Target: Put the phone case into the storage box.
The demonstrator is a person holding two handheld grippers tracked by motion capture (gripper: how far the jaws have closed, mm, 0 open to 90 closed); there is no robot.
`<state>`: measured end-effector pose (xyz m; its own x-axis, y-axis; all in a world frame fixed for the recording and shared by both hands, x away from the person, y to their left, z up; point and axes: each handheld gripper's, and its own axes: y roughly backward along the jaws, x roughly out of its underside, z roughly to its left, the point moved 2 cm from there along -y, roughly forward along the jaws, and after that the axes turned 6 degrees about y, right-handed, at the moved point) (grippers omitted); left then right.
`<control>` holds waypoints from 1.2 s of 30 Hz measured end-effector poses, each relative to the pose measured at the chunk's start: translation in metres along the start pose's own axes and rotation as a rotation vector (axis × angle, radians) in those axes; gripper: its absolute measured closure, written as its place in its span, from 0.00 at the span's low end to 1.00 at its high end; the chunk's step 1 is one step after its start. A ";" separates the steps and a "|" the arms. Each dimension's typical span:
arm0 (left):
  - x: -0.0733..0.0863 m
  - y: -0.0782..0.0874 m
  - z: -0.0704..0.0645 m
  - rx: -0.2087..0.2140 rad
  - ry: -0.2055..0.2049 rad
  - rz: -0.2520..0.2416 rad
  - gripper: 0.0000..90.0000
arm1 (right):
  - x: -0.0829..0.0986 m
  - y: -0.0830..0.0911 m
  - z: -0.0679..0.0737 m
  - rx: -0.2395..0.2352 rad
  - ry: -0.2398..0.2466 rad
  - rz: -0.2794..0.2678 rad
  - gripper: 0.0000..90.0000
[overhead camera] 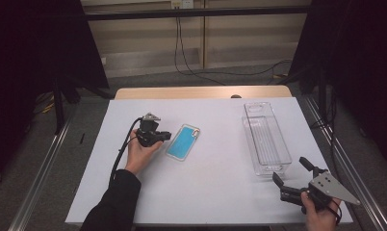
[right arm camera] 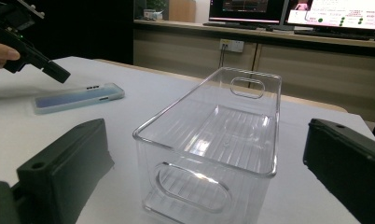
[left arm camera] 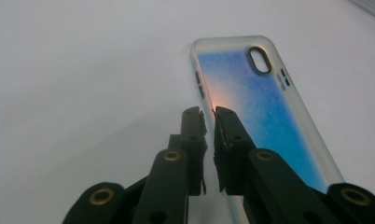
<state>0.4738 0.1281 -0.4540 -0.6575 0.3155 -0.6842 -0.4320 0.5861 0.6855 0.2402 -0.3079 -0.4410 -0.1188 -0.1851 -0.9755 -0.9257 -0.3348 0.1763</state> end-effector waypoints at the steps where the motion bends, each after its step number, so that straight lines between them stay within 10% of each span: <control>1: 0.000 0.002 -0.001 -0.003 0.003 -0.012 0.84 | 0.000 0.000 0.000 0.000 0.000 0.000 0.00; 27: -0.003 0.032 -0.003 -0.022 0.004 -0.161 0.08 | -0.001 0.001 0.000 -0.006 -0.002 -0.003 0.00; 36: -0.001 0.039 -0.013 -0.027 -0.074 -0.154 0.04 | -0.001 0.000 0.001 -0.009 -0.001 -0.006 0.00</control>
<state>0.4499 0.1411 -0.4235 -0.5352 0.2784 -0.7976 -0.5415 0.6116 0.5768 0.2396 -0.3072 -0.4402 -0.1139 -0.1828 -0.9765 -0.9231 -0.3439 0.1720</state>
